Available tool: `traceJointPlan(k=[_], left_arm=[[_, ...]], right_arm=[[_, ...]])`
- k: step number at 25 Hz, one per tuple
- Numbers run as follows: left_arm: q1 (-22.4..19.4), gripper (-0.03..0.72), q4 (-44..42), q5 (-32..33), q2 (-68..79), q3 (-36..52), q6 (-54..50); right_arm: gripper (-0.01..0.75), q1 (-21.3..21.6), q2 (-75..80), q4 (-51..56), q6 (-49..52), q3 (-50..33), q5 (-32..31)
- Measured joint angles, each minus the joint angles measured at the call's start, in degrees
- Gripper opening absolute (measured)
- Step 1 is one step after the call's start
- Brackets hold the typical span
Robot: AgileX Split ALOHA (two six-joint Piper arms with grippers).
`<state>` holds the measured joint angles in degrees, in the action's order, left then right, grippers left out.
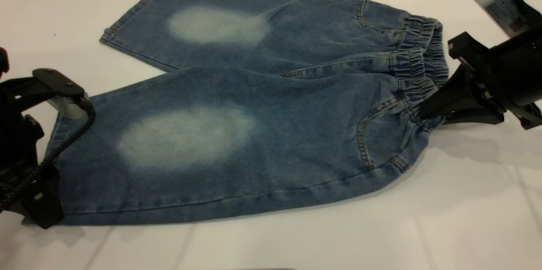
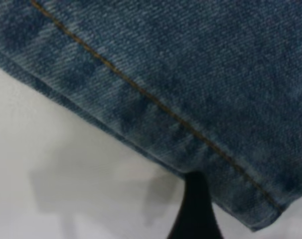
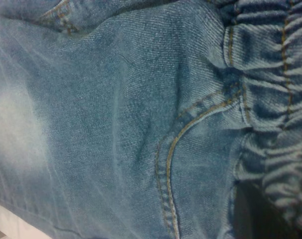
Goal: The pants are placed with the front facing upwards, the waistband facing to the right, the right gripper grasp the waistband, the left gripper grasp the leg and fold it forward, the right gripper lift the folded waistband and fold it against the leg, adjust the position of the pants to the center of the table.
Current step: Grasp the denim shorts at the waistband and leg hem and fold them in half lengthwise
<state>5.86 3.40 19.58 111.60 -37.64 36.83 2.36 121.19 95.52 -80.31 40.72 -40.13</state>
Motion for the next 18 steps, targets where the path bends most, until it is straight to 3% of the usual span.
traceJointPlan(k=[3,11,13,18], left_arm=[[0.4,0.413,-0.2,-0.8,0.0,0.0,0.0],[0.9,0.097,-0.2,-0.8,0.2,0.0,0.0],[1.7,0.058,-0.1,-0.1,-0.4,0.0,0.0],[3.0,0.047,-0.1,2.1,-6.7,0.4,0.0]], right_arm=[[0.045,0.0,0.0,0.0,-0.1,0.0,-0.2],[0.05,0.0,0.0,0.0,-0.1,0.0,-1.3],[0.05,0.0,0.0,0.0,-0.1,0.0,-3.0],[0.05,0.0,-1.5,-1.2,1.5,0.0,-6.5]])
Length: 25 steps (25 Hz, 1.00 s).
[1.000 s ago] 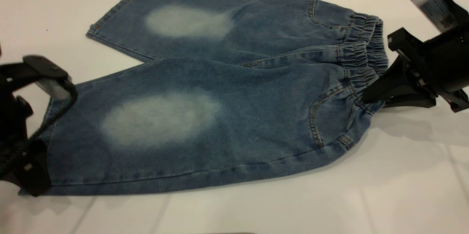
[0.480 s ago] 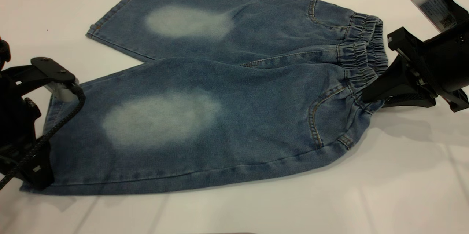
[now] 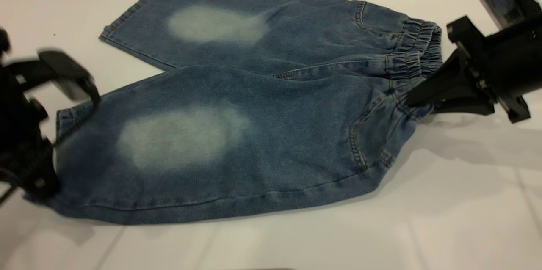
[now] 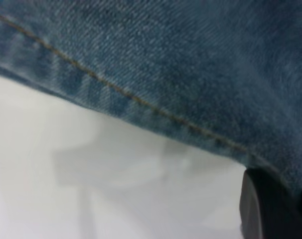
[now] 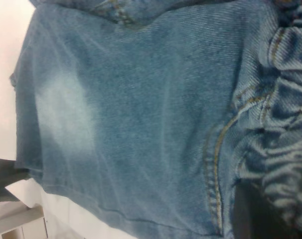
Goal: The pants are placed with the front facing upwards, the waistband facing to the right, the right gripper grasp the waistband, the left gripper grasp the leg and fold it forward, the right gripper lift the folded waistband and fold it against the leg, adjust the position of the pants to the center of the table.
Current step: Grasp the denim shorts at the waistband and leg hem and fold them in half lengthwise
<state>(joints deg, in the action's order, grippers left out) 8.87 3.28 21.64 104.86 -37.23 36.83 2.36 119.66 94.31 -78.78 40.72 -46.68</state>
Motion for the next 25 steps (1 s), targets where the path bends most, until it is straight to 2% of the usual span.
traceJointPlan(k=[4,8,12,16,18,25], left_arm=[[-0.8,0.047,-0.9,1.0,-6.5,1.3,0.0],[-1.0,0.047,-1.1,2.3,-14.7,4.7,-1.6],[-1.0,0.047,-2.5,7.7,-25.5,6.6,-7.1],[-1.0,0.047,-11.7,8.5,-34.9,6.9,-16.0],[-1.0,0.047,-18.1,7.5,-36.8,6.8,-23.9],[-0.9,0.047,-39.3,2.1,-28.5,-0.1,-46.3]], right_arm=[[0.05,0.0,-4.1,-3.6,3.4,-1.7,0.0],[0.05,0.0,-9.2,-4.8,4.1,-7.5,0.0],[0.05,0.0,-15.0,-5.2,4.1,-14.5,0.0],[0.051,0.0,-19.5,-5.1,5.2,-18.1,-0.1],[0.051,0.0,-20.0,-4.5,7.5,-18.4,-0.7],[0.052,0.0,-20.0,7.1,15.4,-18.4,-2.1]])
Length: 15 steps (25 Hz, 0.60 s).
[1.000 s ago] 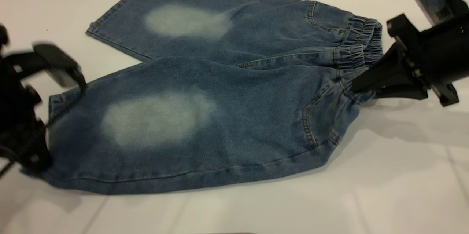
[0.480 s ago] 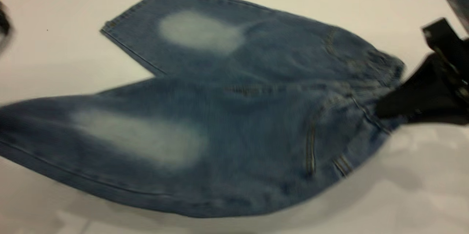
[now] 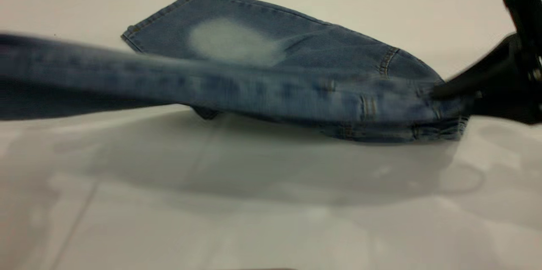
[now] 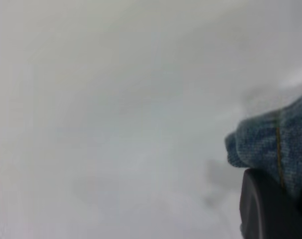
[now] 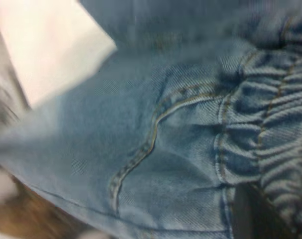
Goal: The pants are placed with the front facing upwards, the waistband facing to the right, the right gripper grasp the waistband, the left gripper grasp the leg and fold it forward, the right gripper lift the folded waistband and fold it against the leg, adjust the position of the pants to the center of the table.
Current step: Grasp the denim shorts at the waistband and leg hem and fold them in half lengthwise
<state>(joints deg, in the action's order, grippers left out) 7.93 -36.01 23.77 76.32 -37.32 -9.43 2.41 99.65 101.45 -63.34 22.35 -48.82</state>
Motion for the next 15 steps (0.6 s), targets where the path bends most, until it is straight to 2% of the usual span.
traceJointPlan(k=[2,6,15], left_arm=[[0.0,0.047,-3.8,-2.5,5.7,-3.9,-3.7],[0.2,0.047,-6.2,-6.7,17.4,-13.8,-6.7],[2.6,0.047,-7.3,-9.8,39.6,-36.6,-6.9]], right_arm=[[0.052,0.0,0.8,1.5,2.8,1.2,0.4],[0.052,0.0,4.6,1.9,8.5,5.8,1.1],[0.053,0.0,15.8,2.3,17.4,18.6,2.6]])
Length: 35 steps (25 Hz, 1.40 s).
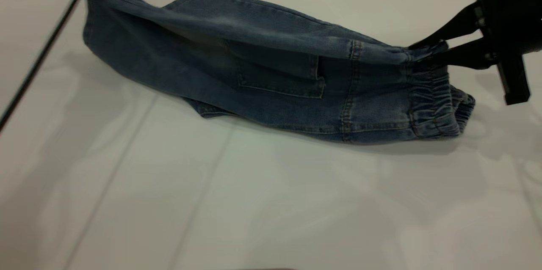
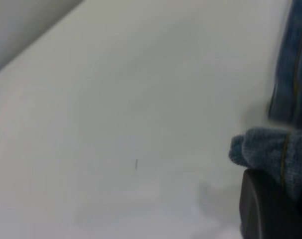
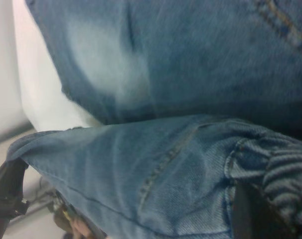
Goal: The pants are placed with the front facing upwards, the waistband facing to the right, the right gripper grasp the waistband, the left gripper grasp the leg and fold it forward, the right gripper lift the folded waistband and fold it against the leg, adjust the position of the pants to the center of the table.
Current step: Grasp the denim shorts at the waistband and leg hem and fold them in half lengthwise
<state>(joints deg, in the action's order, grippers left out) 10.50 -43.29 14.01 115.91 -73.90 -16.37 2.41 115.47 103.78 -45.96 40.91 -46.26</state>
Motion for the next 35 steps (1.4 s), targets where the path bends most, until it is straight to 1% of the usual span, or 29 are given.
traceJointPlan(k=[6,10,15,17,19,21,23,25,28,31,33,35], left_arm=[[1.5,0.047,0.0,0.1,12.0,-13.6,0.0],[2.1,0.047,0.0,0.4,16.9,-19.7,0.0],[3.7,0.059,0.0,0.1,19.6,-22.5,0.0],[4.1,0.085,0.0,-0.3,20.1,-22.6,-0.1],[4.5,0.141,0.0,-0.6,20.4,-22.6,-1.2],[4.9,0.212,0.0,-0.8,20.4,-22.7,-4.2],[4.9,0.282,-0.1,-1.0,20.4,-22.8,-8.8],[4.9,0.317,-0.2,-1.0,20.4,-22.9,-14.5],[4.9,0.332,-0.2,-1.0,20.4,-23.0,-20.2],[4.9,0.336,-0.2,-1.1,20.4,-23.1,-22.8],[4.9,0.344,-0.2,-0.9,20.4,-23.1,-24.1],[5.0,0.358,-0.2,0.0,20.2,-23.1,-24.8]], right_arm=[[0.055,0.0,4.3,0.2,4.8,3.6,2.6],[0.058,1.0,4.5,0.2,6.7,4.8,3.5],[0.064,1.1,4.5,0.2,7.5,5.2,5.0],[0.069,1.1,4.5,0.2,7.5,5.7,5.2],[0.083,1.1,4.5,0.3,7.6,6.3,5.7],[0.11,1.1,4.5,0.3,7.6,7.0,5.8],[0.152,1.1,4.5,0.3,7.7,7.6,5.8],[0.197,1.1,4.5,0.3,8.9,8.0,5.8],[0.274,1.1,4.5,0.3,11.6,8.1,5.8],[0.351,1.1,4.5,0.3,12.2,8.1,5.1],[0.393,1.2,4.5,0.3,11.7,8.1,3.2],[0.428,1.3,4.5,0.3,9.6,8.1,-0.1]])
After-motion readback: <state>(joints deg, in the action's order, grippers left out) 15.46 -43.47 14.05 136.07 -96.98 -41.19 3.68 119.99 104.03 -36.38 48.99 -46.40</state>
